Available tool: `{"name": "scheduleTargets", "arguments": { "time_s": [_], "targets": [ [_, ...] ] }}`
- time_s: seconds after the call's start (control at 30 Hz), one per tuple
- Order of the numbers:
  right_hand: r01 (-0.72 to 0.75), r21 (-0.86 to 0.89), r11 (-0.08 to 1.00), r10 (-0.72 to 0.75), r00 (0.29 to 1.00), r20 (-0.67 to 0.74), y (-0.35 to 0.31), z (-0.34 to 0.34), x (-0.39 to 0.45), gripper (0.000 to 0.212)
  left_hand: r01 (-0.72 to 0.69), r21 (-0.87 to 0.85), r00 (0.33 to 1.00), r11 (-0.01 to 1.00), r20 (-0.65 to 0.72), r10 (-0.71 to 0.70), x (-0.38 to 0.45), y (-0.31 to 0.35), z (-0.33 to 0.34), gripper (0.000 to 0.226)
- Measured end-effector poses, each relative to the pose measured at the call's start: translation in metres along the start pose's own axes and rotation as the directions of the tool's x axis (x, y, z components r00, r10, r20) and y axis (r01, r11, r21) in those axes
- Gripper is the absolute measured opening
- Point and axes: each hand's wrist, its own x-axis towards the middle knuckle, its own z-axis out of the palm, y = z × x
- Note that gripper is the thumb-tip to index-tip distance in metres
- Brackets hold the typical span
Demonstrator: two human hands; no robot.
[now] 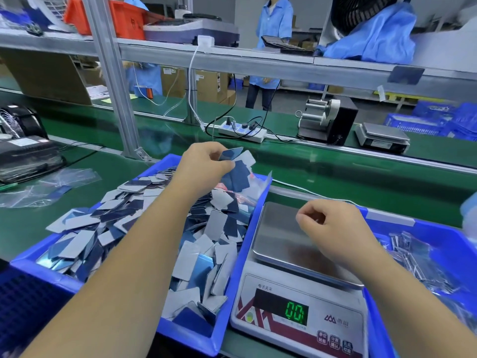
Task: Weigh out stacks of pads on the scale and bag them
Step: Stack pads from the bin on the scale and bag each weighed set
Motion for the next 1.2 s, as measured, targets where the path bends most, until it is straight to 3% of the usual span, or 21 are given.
{"name": "scheduleTargets", "arguments": {
  "time_s": [0.13,0.2,0.3,0.4,0.47,0.6,0.67,0.8,0.9,1.0,1.1,1.2],
  "targets": [
    [0.035,0.017,0.999,-0.033,0.994,-0.104,-0.014,-0.029,0.000,0.019,0.086,-0.201,0.990,0.976,0.124,-0.062,-0.007,0.015,0.024,0.005],
    [0.055,0.028,0.998,-0.049,0.983,-0.175,-0.021,-0.050,-0.001,0.017,0.154,-0.278,0.961,0.948,0.266,-0.078,-0.018,0.024,0.046,0.004],
    [0.022,0.073,0.997,-0.007,0.979,-0.204,-0.017,-0.068,-0.003,0.017,0.191,-0.230,0.897,0.954,0.436,-0.074,-0.034,0.031,0.084,0.006],
    [-0.075,0.037,0.996,0.081,0.979,-0.188,0.003,-0.062,-0.004,0.018,-0.059,0.054,0.908,0.997,0.419,0.031,-0.043,0.030,0.109,0.021],
    [-0.131,-0.012,0.991,0.127,0.977,-0.171,0.021,-0.051,-0.006,0.020,-0.234,0.201,0.910,0.951,0.390,0.141,-0.047,0.031,0.113,0.022],
    [-0.179,-0.068,0.981,0.171,0.979,-0.112,0.044,-0.033,-0.008,0.024,-0.475,0.364,0.831,0.801,0.486,0.272,-0.047,0.029,0.111,0.006],
    [-0.185,-0.059,0.981,0.178,0.978,-0.108,0.049,-0.031,-0.006,0.024,-0.518,0.397,0.801,0.757,0.536,0.267,-0.047,0.027,0.109,0.011],
    [-0.184,-0.025,0.983,0.180,0.976,-0.124,0.052,-0.032,-0.005,0.023,-0.524,0.365,0.765,0.770,0.600,0.236,-0.047,0.027,0.104,0.019],
    [-0.186,-0.018,0.982,0.183,0.976,-0.122,0.053,-0.032,-0.006,0.023,-0.515,0.378,0.738,0.769,0.652,0.174,-0.045,0.031,0.097,0.038],
    [-0.182,-0.011,0.983,0.179,0.976,-0.123,0.053,-0.033,-0.007,0.024,-0.408,0.344,0.769,0.846,0.629,0.115,-0.041,0.034,0.088,0.049],
    [-0.180,-0.014,0.984,0.177,0.977,-0.121,0.052,-0.031,-0.007,0.024,-0.289,0.251,0.855,0.924,0.501,0.132,-0.031,0.036,0.070,0.040],
    [-0.171,-0.018,0.985,0.168,0.980,-0.106,0.051,-0.029,-0.008,0.024,-0.228,0.181,0.901,0.957,0.412,0.137,-0.024,0.035,0.050,0.037]
  ]
}}
